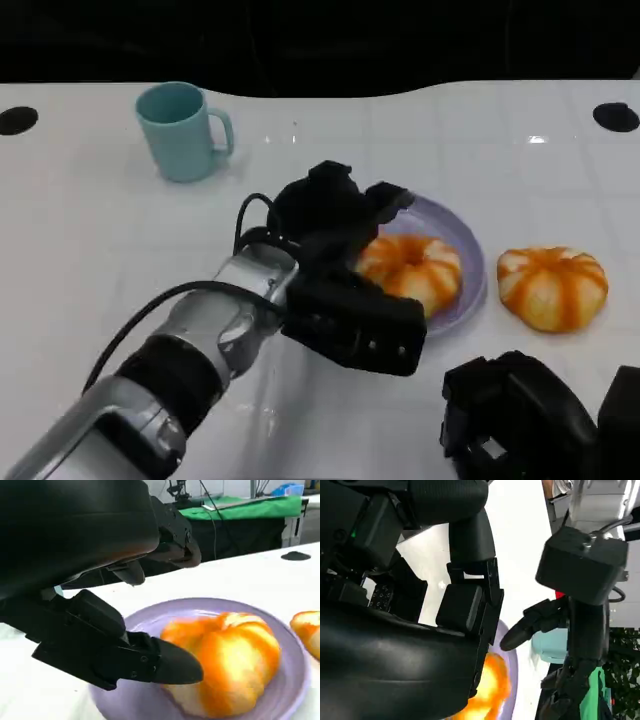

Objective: Grasp the bread from the table and place it into the plate.

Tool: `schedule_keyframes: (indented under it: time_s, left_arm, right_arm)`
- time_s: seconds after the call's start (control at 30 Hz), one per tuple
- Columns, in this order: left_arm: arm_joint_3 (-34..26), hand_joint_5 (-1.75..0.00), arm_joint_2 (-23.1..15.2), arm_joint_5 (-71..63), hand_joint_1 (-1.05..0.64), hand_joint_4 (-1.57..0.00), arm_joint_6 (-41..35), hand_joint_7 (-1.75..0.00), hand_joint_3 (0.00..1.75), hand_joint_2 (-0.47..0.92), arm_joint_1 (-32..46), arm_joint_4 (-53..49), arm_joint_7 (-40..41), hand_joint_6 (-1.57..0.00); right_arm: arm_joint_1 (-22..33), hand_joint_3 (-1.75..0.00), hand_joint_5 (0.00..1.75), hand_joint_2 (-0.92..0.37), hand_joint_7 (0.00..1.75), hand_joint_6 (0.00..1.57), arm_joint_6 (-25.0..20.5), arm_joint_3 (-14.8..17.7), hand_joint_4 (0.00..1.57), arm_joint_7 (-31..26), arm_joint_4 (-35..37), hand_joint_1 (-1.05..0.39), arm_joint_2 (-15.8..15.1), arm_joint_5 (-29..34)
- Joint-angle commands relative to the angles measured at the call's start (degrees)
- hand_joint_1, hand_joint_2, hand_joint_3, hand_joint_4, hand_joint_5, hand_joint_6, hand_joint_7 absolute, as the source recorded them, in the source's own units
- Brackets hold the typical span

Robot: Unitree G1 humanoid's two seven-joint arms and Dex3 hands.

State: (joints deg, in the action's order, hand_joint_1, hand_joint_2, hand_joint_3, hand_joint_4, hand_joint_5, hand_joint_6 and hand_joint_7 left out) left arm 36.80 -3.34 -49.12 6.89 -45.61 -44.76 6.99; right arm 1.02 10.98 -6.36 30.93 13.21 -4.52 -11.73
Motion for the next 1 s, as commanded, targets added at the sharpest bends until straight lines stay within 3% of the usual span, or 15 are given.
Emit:
schedule_keyframes:
  time_s: [0.03, 0.4, 0.7, 0.77, 1.0]
  left_arm:
    - [0.2, -0.8, -3.0, -0.3, -0.99, 0.0, -1.5, -0.16, 0.39, 0.92, 2.6, 6.7, -3.4, -0.14]
    - [-3.1, -0.92, -9.2, 1.5, -0.89, -0.07, -3.3, -0.21, 0.34, 0.92, 12.0, 26.1, -9.7, -0.22]
    - [-10.6, -1.01, -11.5, 12.4, -0.68, -0.42, 7.8, -0.33, 0.21, 0.92, 21.2, 31.7, -6.3, -0.53]
    - [-12.2, -1.14, -11.6, 15.4, -0.64, -0.53, 12.2, -0.42, 0.24, 0.92, 23.5, 31.0, -4.6, -0.64]
    - [-16.5, -1.48, -10.7, 26.4, -0.64, -0.58, 24.2, -1.06, 0.28, 0.92, 29.0, 26.9, -5.7, -0.52]
  right_arm:
    - [0.6, -1.4, 1.3, -0.03, 1.03, 1.57, -0.6, 0.7, 1.57, -0.2, -0.4, -1.05, -0.7, -0.2]
    - [0.4, -1.4, 1.3, -0.03, 1.02, 1.57, -0.8, 0.8, 1.56, 0.1, -0.4, -1.05, -0.7, -0.4]
    - [0.5, -1.4, 1.29, -0.03, 1.03, 1.57, -0.5, 0.7, 1.56, -0.2, -0.4, -1.05, -0.7, 0.0]
    - [0.6, -1.41, 1.29, -0.02, 1.02, 1.57, -0.8, 0.7, 1.55, 0.0, -0.6, -1.05, -0.7, -0.3]
    - [0.3, -1.43, 1.3, -0.01, 1.03, 1.57, 0.5, 0.6, 1.57, 0.1, 0.0, -1.05, -0.8, 0.4]
